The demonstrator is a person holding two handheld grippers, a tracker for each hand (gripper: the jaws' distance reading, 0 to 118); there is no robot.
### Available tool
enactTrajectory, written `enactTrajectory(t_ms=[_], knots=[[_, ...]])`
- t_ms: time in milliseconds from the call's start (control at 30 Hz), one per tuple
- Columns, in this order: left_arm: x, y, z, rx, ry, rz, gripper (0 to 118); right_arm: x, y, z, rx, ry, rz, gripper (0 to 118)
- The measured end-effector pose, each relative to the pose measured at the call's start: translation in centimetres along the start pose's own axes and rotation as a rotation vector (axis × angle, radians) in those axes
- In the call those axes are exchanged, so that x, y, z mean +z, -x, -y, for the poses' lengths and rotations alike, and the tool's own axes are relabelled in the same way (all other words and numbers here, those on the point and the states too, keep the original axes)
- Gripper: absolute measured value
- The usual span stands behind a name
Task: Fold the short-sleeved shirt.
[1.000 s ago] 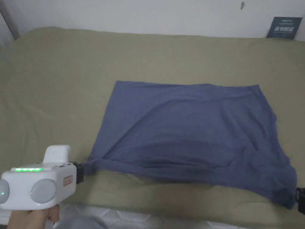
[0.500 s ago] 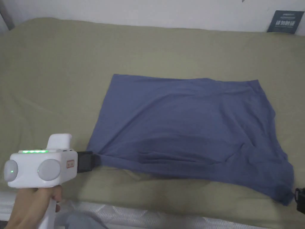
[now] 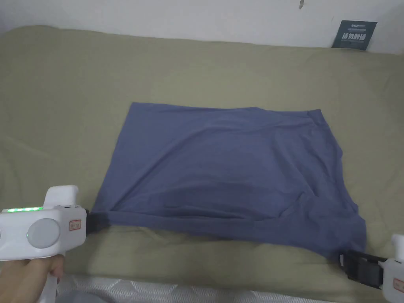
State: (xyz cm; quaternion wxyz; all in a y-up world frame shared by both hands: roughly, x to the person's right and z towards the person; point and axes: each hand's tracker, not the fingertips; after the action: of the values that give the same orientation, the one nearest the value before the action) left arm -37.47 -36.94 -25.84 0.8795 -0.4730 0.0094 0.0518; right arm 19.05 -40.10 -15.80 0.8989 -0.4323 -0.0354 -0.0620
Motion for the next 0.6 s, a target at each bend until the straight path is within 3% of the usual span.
enactTrajectory(t_ms=[33, 67, 100, 200, 600], knots=[[0.1, 0.0, 0.0, 0.001, -0.005, 0.0, 6, -0.1, 0.0, -0.2, 0.005, -0.003, 0.007, 83], [0.2, -0.1, -0.1, 0.001, -0.009, 0.003, 6, -0.3, -0.1, -0.2, 0.009, -0.013, 0.018, 43], [0.3, 0.2, -0.3, 0.0, -0.013, 0.004, 6, -0.4, -0.4, -0.2, 0.004, -0.019, -0.002, 20], [0.8, 0.3, -0.8, -0.005, -0.024, 0.011, 6, 0.3, -0.5, -1.4, -0.04, -0.03, -0.038, 9], [1.2, 0.0, -6.6, -0.045, -0.096, 0.034, 6, 1.2, 1.0, -10.5, 0.044, -0.139, 0.0, 9]])
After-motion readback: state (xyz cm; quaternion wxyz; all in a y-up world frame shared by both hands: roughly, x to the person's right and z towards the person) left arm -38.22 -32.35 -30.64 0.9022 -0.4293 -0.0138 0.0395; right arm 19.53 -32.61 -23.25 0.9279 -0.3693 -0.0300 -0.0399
